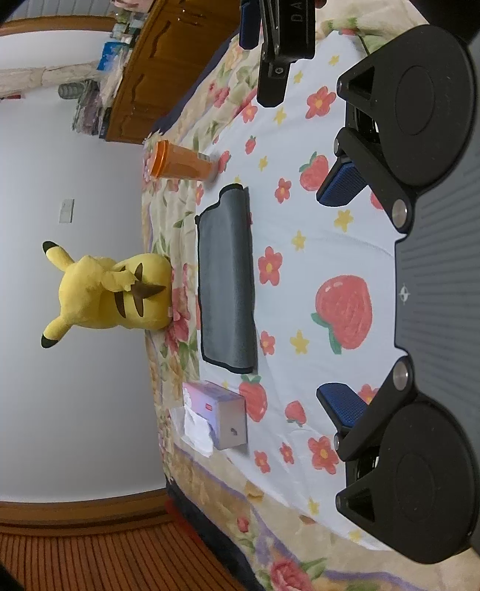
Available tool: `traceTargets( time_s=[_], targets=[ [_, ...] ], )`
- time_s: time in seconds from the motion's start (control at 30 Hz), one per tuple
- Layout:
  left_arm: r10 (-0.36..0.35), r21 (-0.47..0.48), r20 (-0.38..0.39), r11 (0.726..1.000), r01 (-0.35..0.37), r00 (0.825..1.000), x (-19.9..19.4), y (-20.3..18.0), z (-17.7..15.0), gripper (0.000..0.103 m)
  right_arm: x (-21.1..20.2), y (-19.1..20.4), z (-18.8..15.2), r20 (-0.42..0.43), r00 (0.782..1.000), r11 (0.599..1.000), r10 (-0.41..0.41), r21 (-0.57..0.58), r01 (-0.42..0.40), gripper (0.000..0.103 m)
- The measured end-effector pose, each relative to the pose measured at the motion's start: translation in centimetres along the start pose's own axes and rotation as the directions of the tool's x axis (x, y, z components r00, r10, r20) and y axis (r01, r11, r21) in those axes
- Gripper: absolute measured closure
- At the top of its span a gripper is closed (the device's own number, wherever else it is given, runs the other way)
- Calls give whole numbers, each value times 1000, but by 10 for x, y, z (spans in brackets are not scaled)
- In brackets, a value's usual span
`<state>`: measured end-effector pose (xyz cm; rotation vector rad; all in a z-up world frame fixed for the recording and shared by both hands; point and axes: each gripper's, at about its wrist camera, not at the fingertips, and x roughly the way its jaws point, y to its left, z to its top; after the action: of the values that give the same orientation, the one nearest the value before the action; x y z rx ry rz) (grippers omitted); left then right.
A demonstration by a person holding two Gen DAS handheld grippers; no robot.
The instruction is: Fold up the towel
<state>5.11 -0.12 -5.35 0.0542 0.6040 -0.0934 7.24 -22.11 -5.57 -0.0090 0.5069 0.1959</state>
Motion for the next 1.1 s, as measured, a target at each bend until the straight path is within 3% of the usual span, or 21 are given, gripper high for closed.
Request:
traceTargets(
  time_s=[0.4, 1.1],
  targets=[
    [6, 13, 35, 1000, -6, 999, -4, 1, 0, 0, -3, -4, -1, 15, 1000, 1000, -11, 16, 11, 0],
    [18, 5, 184, 1000, -20, 983, -24, 1, 5, 0, -16, -10, 1, 103, 994, 999, -32, 43, 28, 0]
  ],
)
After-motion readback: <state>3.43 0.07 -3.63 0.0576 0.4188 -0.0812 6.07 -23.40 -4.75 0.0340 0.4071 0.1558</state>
